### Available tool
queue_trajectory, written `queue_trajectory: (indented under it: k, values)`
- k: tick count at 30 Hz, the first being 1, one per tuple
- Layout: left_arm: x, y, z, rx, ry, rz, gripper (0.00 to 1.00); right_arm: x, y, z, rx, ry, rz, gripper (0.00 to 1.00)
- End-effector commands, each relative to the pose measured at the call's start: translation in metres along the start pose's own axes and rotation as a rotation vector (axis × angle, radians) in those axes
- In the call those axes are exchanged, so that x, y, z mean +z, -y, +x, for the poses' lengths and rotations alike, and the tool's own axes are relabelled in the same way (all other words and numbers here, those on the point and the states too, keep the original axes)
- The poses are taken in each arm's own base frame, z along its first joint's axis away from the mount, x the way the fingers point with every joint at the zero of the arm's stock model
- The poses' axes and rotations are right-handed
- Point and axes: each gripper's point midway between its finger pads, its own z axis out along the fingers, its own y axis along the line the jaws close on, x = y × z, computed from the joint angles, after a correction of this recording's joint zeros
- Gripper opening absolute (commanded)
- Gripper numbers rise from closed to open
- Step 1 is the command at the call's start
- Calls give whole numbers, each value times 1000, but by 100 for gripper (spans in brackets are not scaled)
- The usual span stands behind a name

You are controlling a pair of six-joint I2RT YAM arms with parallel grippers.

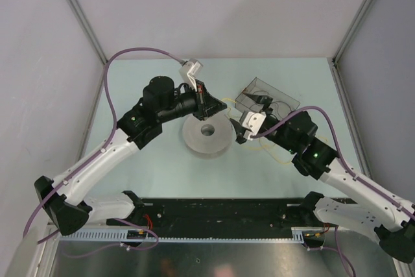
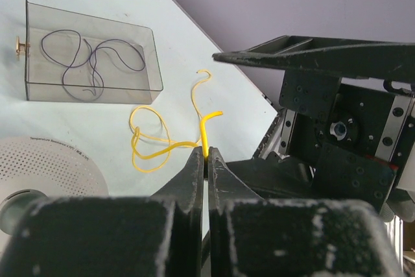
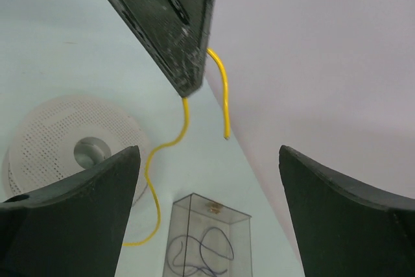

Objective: Wrap the cables

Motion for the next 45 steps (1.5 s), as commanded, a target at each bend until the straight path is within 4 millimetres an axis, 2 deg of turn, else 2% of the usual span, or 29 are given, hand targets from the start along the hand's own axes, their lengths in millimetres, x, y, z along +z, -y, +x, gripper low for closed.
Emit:
queue_trajectory:
  k: [1, 4, 10, 15, 26, 35, 40, 45]
  values:
    - [-1, 10, -14, 0, 40, 40, 0, 13, 6, -31, 15, 114, 5, 91]
    - [-2, 14, -15, -6, 40, 54, 0, 21, 6, -30, 3, 110, 20, 83]
    - [-3, 16, -14, -14, 37, 63, 0, 29, 13, -25, -20, 107, 51, 55]
    - [-4, 16, -13, -15, 37, 64, 0, 30, 21, -20, -46, 93, 79, 39]
    - [0, 6, -13, -17, 47, 20, 0, 32, 25, -20, -140, 61, 117, 39]
    - [3, -7, -7, -11, 43, -27, 0, 29, 25, -18, -152, 42, 115, 34]
    - [5, -9, -6, -15, 36, -37, 0, 28, 21, -16, -163, 39, 95, 22]
    - [6, -8, -6, -16, 30, -33, 0, 28, 18, -17, -179, 43, 74, 3]
